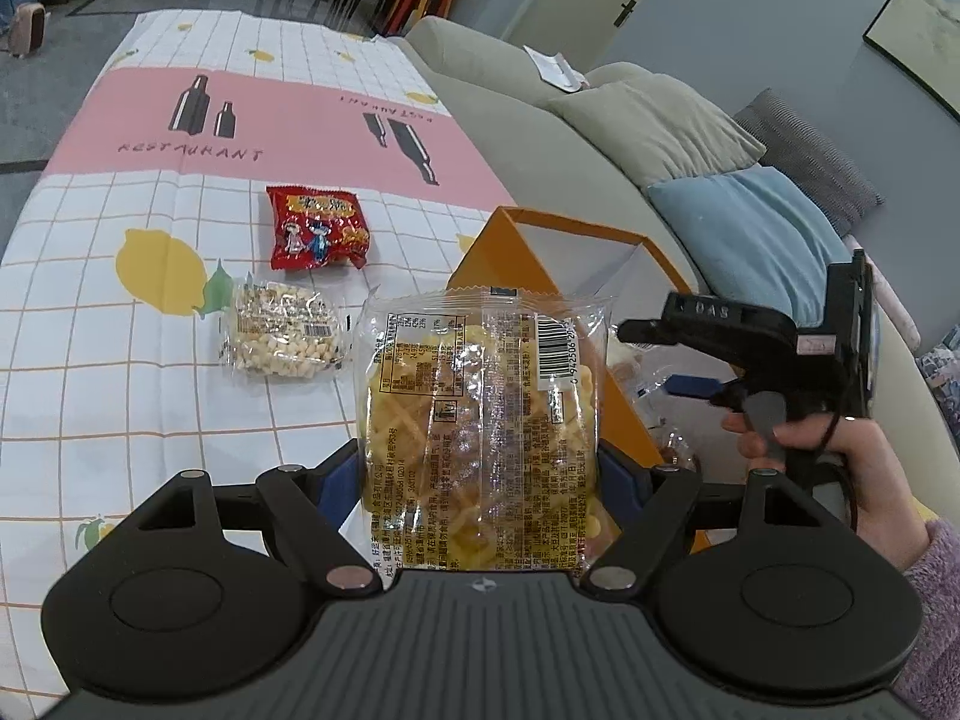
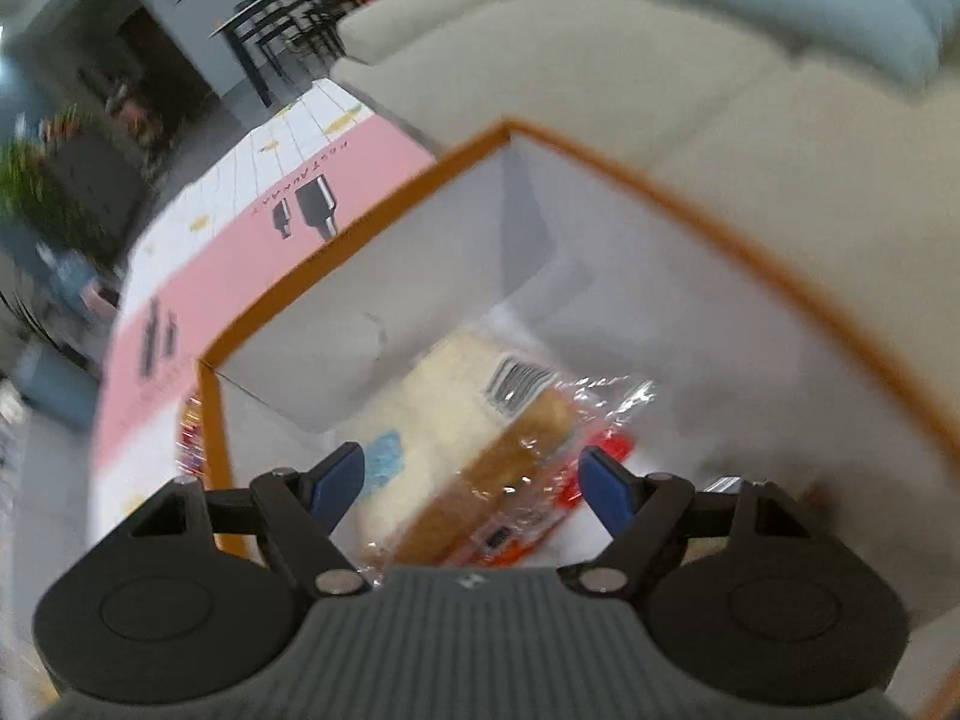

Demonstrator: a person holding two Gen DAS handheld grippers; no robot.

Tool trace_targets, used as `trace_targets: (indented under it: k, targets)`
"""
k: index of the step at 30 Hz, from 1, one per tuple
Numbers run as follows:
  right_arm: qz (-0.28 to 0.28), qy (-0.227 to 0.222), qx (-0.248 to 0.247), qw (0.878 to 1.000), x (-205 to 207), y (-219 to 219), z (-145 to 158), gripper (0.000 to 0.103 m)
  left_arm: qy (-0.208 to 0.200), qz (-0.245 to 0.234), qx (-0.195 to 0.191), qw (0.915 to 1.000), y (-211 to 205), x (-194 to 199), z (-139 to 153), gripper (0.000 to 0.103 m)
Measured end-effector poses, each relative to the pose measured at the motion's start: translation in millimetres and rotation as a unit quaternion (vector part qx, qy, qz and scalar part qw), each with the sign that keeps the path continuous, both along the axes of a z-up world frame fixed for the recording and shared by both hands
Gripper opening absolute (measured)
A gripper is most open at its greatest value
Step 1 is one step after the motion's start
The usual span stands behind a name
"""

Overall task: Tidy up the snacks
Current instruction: 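Lower the bread into the box and open right tool while left tool lifts the waffle pack, then carry the waffle pack into the box and open the left tool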

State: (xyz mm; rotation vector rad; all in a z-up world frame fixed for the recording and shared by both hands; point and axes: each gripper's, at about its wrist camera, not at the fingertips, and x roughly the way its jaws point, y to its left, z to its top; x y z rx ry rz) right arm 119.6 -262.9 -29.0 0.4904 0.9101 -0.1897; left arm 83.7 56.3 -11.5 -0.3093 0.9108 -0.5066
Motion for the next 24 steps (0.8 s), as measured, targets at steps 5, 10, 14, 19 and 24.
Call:
trace_targets:
  k: [5,10,14,19,24]
  targets:
    - [0.033,-0.075,-0.095,0.992,-26.5,1.4,28.4,0.077,-0.014,0.000,0.008,0.9999,-4.9,-6.5,8.6,0.091]
    - [0.027,-0.123,-0.157,0.979,-51.7,-5.9,54.9,0.077,-0.026,-0.001,0.024,0.9994,-17.8,-12.0,20.6,0.091]
    - [0.072,-0.137,-0.143,0.977,-68.9,-29.0,70.3,0.077,-0.040,-0.005,0.043,0.9983,-36.6,-15.5,30.4,0.091]
    - [0.081,-0.148,-0.049,0.984,-76.1,-71.2,69.5,0.077,-0.028,0.000,0.053,0.9982,-68.9,-10.0,34.0,0.091]
    - [0.150,-0.147,-0.011,0.978,-69.9,-81.6,55.4,0.077,-0.013,-0.006,0.052,0.9985,-100.2,8.1,35.1,0.091]
